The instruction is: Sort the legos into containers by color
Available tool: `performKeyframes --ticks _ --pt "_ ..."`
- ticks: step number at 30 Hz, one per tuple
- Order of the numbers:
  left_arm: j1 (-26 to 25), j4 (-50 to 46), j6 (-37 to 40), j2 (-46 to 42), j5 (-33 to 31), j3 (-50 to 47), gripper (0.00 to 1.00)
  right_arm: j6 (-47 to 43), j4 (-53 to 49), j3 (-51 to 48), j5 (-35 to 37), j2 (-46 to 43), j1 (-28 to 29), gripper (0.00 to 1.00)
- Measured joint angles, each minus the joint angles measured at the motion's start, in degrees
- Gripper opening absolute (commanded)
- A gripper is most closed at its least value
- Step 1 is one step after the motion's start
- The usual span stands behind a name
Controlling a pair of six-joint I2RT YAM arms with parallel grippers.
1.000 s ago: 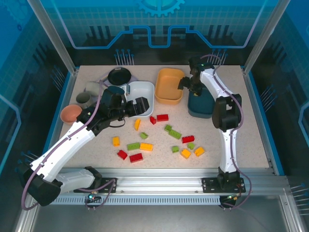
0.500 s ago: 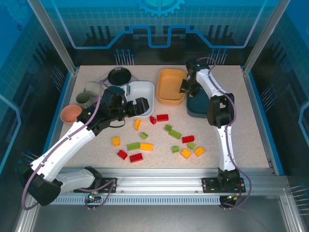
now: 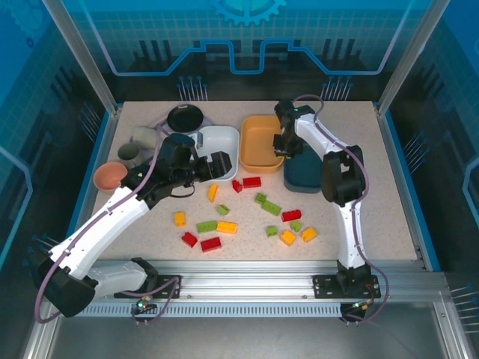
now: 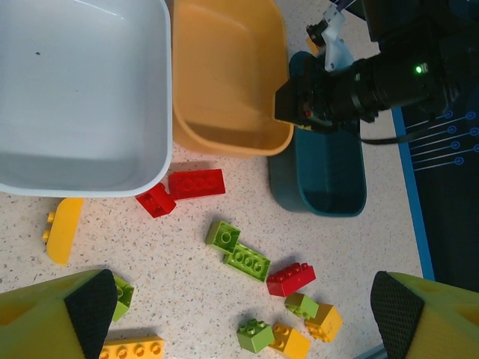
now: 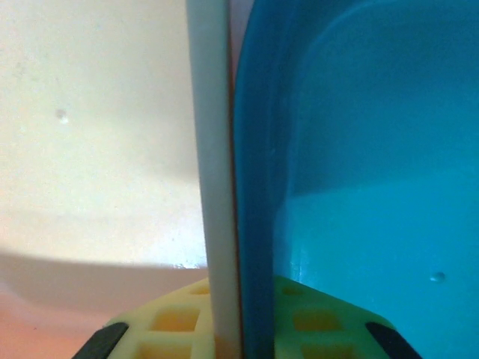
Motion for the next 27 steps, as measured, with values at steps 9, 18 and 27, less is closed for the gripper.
performKeyframes --ticks 9,18,27 --pt "0.0 0.0 0.0 0.0 0.0 -1.7 0.91 1.5 4.5 -15.4 0.0 -10.1 2.9 0.07" --pt "0.0 -0.2 0.0 -0.8 0.4 -3.4 0.92 2.2 7.4 -24.0 -0.6 -15.8 3.0 0.13" --pt "0.0 -0.3 0.0 -0.9 0.5 -3.5 0.92 -0.9 7.3 -12.1 -4.7 -6.9 -2.4 0.24"
